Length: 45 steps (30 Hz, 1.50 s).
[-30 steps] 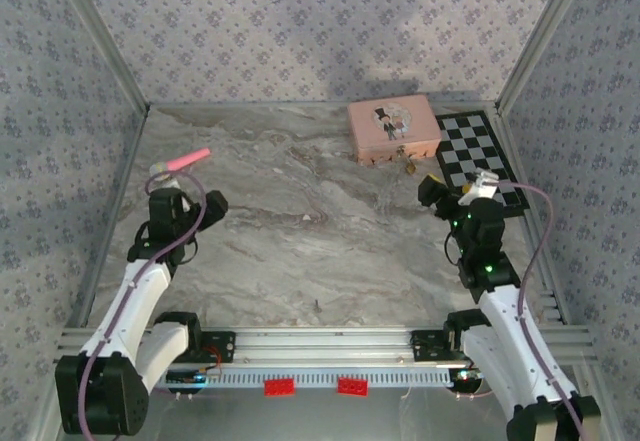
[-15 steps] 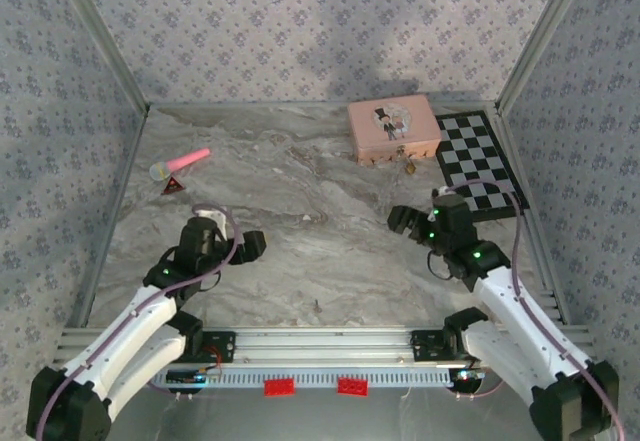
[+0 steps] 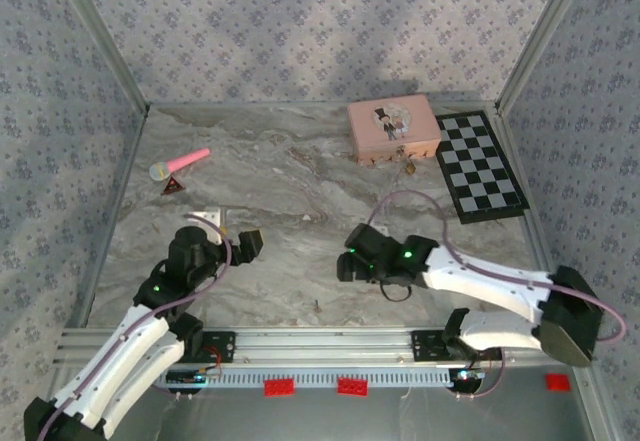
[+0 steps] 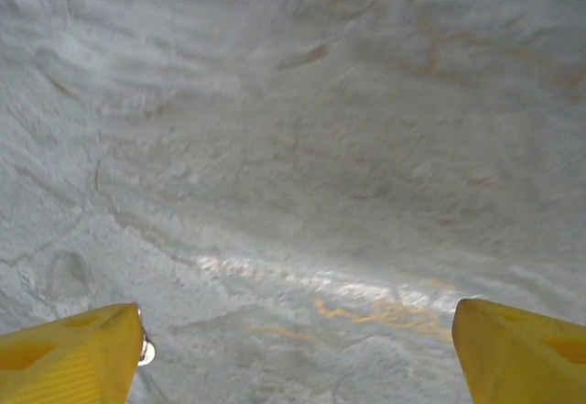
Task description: Unlock the padlock with the key
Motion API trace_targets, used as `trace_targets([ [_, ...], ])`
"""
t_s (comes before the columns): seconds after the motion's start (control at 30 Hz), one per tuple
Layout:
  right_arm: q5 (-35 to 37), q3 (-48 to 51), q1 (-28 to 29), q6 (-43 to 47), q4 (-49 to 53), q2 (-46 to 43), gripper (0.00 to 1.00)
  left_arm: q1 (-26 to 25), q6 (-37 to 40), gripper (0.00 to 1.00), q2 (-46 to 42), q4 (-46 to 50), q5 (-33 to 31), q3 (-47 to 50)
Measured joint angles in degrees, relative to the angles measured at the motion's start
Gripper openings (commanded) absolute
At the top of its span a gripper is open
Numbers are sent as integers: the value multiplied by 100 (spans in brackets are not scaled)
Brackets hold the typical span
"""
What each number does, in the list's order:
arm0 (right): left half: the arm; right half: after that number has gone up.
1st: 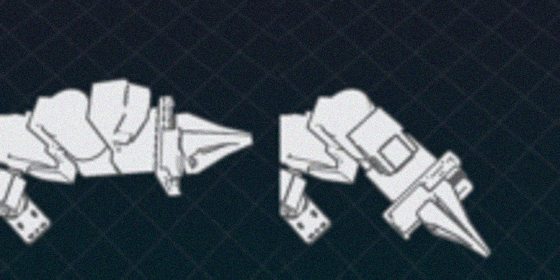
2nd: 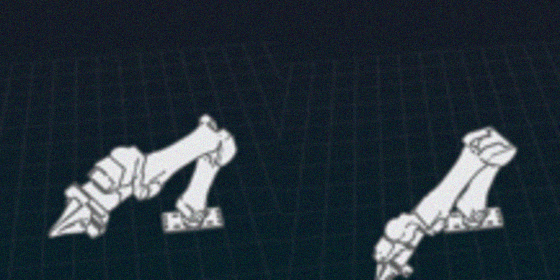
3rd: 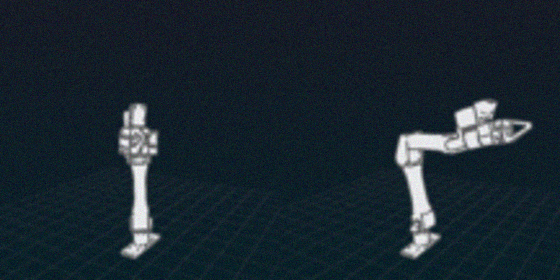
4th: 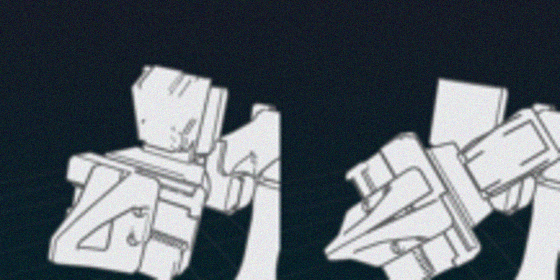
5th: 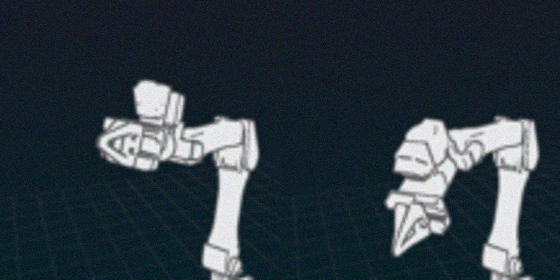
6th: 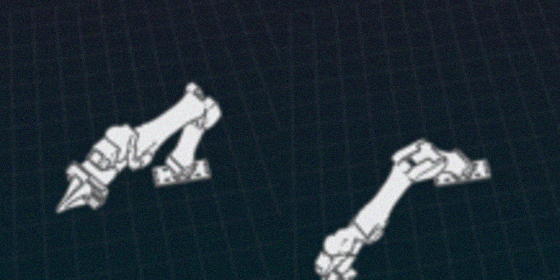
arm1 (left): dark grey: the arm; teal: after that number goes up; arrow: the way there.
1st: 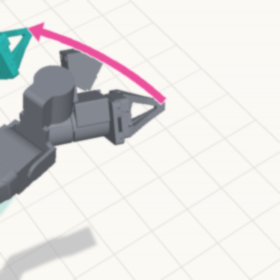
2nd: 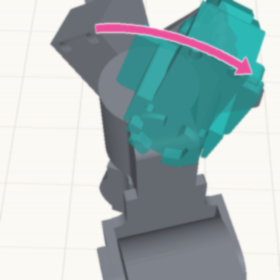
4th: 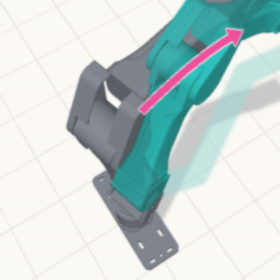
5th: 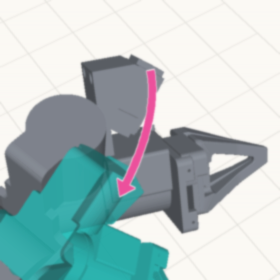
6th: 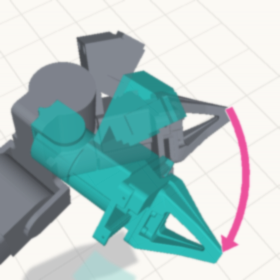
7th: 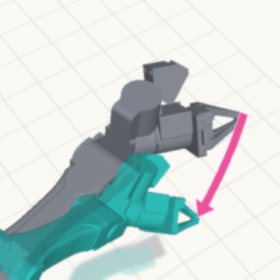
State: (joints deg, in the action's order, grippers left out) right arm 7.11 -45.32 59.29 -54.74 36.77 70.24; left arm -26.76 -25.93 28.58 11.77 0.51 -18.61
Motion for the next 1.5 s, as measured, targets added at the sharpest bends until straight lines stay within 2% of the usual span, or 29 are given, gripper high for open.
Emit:
trace_targets([
  [0.3,-420,-1746,1064,-101,555,2179,67,0,-7,100,-551,203,-352,22],
  [0.5,-658,-2562,1368,42,903,3115,52,2,-20,100,-560,365,-448,22],
  [0.63,-809,-2614,1394,94,1025,3333,44,2,-22,100,-562,385,-470,22],
  [1.2,-999,-2791,1392,151,1322,3775,27,2,-28,100,-560,481,-487,22],
  [1.5,-994,-2994,1394,184,1390,3982,26,0,-68,100,-551,476,-487,22],
])
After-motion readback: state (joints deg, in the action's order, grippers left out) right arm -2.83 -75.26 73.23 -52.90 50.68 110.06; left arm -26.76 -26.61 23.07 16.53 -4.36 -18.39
